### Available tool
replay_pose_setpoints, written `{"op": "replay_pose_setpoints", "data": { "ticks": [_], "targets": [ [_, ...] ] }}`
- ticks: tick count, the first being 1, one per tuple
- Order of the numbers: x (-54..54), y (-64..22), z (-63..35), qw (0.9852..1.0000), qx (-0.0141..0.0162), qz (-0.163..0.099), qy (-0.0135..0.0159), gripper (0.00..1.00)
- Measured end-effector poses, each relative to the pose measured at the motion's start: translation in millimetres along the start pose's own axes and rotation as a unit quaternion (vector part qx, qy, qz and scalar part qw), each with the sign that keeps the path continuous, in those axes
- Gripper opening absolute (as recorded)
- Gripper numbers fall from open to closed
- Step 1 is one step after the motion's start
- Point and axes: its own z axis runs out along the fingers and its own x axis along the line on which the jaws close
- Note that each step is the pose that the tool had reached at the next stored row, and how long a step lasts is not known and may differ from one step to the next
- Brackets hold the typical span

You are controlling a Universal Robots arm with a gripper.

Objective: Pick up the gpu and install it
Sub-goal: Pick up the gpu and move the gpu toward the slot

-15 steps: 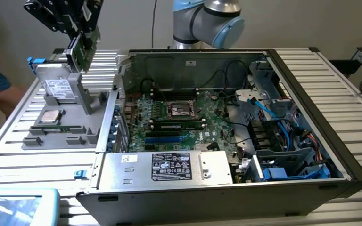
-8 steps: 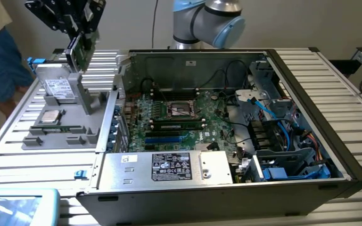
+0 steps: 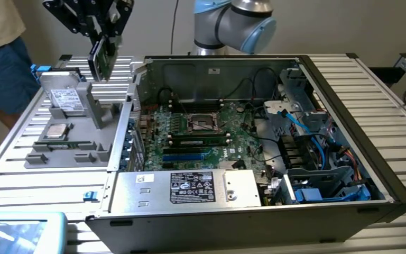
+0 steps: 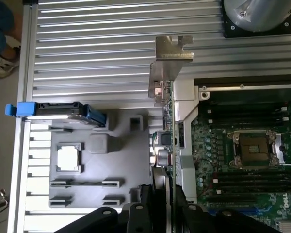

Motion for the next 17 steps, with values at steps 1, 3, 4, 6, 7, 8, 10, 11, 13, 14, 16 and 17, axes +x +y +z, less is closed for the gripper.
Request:
{"op": "replay_pose_setpoints", "data": {
  "ticks": [1, 3, 4, 6, 7, 8, 10, 11, 13, 14, 16, 17],
  "targets": [
    [-4.4, -0.5, -0.4, 1.0, 0.0, 0.0, 0.0002, 0.29],
    [-13.7, -1.5, -1.3, 1.0, 0.0, 0.0, 0.0007, 0.29],
    [-18.3, -2.0, -1.7, 1.0, 0.0, 0.0, 0.001, 0.29],
    [-27.4, -2.8, -2.5, 1.0, 0.0, 0.0, 0.0013, 0.29],
    [-31.9, -2.7, -2.7, 1.0, 0.0001, 0.0, 0.0013, 0.29],
    [-36.4, -2.5, -2.9, 1.0, 0.0001, 0.0, 0.0013, 0.29],
    [-45.4, -2.0, -3.1, 1.0, 0.0, 0.0, 0.0013, 0.29],
    [-49.8, -1.8, -3.3, 1.0, 0.0, 0.0, 0.0015, 0.29],
    [-58.2, -1.4, -3.6, 1.0, 0.0002, 0.001, 0.0036, 0.29],
    [-62.0, -1.2, -3.7, 1.0, 0.0002, 0.001, 0.0048, 0.29],
    [-71.2, -1.4, -4.2, 1.0, 0.0003, 0.001, 0.0058, 0.29],
    [-76.0, -1.5, -4.5, 1.0, 0.0004, 0.001, 0.006, 0.29]
  ]
}}
